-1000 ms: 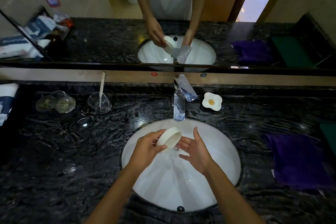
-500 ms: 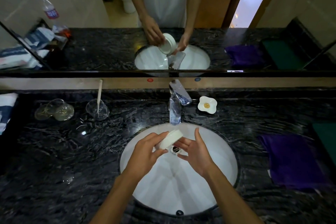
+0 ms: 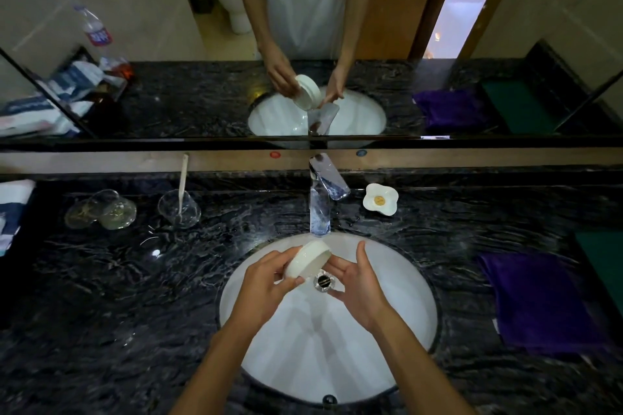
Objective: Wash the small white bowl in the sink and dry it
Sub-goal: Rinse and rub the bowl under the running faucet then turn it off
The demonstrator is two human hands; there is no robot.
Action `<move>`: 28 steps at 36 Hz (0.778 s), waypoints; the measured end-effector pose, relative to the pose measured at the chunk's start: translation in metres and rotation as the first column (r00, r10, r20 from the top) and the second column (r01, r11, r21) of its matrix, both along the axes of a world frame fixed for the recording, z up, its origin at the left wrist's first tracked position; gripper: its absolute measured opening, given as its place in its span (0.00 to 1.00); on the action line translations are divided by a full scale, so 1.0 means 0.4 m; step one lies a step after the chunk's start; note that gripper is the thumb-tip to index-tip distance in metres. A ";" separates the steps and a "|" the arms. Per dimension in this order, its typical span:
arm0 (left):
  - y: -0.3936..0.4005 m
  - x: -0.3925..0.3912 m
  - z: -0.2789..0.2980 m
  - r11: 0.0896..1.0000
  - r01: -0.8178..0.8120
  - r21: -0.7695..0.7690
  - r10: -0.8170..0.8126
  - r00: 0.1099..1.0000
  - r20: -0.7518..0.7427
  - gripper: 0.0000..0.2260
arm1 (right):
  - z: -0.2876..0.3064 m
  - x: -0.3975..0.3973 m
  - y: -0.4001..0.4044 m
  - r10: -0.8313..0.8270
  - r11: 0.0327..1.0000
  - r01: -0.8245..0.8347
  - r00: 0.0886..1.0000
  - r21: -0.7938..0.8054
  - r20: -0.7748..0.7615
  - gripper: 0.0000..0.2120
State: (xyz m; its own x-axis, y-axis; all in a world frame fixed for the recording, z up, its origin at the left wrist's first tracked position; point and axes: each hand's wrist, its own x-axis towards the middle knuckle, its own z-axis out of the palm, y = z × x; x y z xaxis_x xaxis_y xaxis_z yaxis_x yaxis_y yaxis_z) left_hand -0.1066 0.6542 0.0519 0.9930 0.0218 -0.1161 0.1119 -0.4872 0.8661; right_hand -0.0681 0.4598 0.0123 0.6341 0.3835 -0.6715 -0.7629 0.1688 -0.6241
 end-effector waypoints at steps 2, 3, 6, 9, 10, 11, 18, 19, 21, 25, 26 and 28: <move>-0.003 -0.003 -0.006 1.000 -0.010 0.012 0.010 1.000 -0.024 0.23 | -0.005 -0.006 0.001 0.013 0.997 -0.015 1.000 -0.070 -0.028 0.43; -0.005 -0.006 -0.007 1.000 -0.011 0.012 0.011 1.000 -0.028 0.23 | -0.008 -0.007 -0.001 0.012 0.997 -0.015 0.999 -0.078 -0.033 0.43; -0.011 -0.019 -0.013 0.999 -0.032 -0.001 0.032 0.999 -0.027 0.23 | -0.015 -0.009 -0.011 -0.011 1.000 0.011 1.000 -0.027 -0.024 0.42; -0.021 -0.030 -0.016 0.999 -0.045 0.015 0.046 0.997 -0.054 0.23 | -0.018 -0.016 -0.019 0.011 0.996 -0.015 0.999 -0.087 -0.037 0.43; -0.026 -0.035 -0.014 0.999 -0.051 0.012 0.052 0.997 -0.060 0.22 | -0.020 -0.016 -0.020 0.016 0.994 -0.020 0.999 -0.109 -0.040 0.43; -0.032 -0.038 -0.013 0.998 -0.060 0.006 0.061 0.996 -0.067 0.22 | -0.022 -0.014 -0.020 0.013 0.992 -0.018 0.999 -0.124 -0.040 0.44; -0.037 -0.060 -0.028 0.979 -0.171 -0.114 0.153 0.976 -0.156 0.22 | 0.001 -0.036 -0.031 0.014 0.989 -0.021 0.999 -0.148 -0.045 0.43; -0.035 -0.064 -0.029 0.973 -0.182 -0.145 0.155 0.972 -0.178 0.21 | 0.002 -0.039 -0.031 0.011 0.989 -0.017 0.999 -0.147 -0.046 0.43; -0.031 -0.075 -0.037 0.951 -0.222 -0.217 0.173 0.959 -0.223 0.20 | 0.005 -0.045 -0.033 -0.001 0.989 -0.006 0.999 -0.148 -0.052 0.44; -0.028 -0.093 -0.062 0.822 -0.362 -0.441 0.200 0.907 -0.371 0.19 | 0.035 -0.070 -0.046 -0.070 0.987 0.064 0.997 -0.145 -0.037 0.41; -0.031 -0.093 -0.066 0.786 -0.386 -0.482 0.193 0.895 -0.402 0.17 | 0.045 -0.076 -0.049 -0.100 0.986 0.095 0.994 -0.141 -0.033 0.40; -0.041 -0.094 -0.066 0.718 -0.415 -0.558 0.150 0.876 -0.458 0.15 | 0.055 -0.090 -0.061 -0.167 0.979 0.162 0.985 -0.124 -0.031 0.38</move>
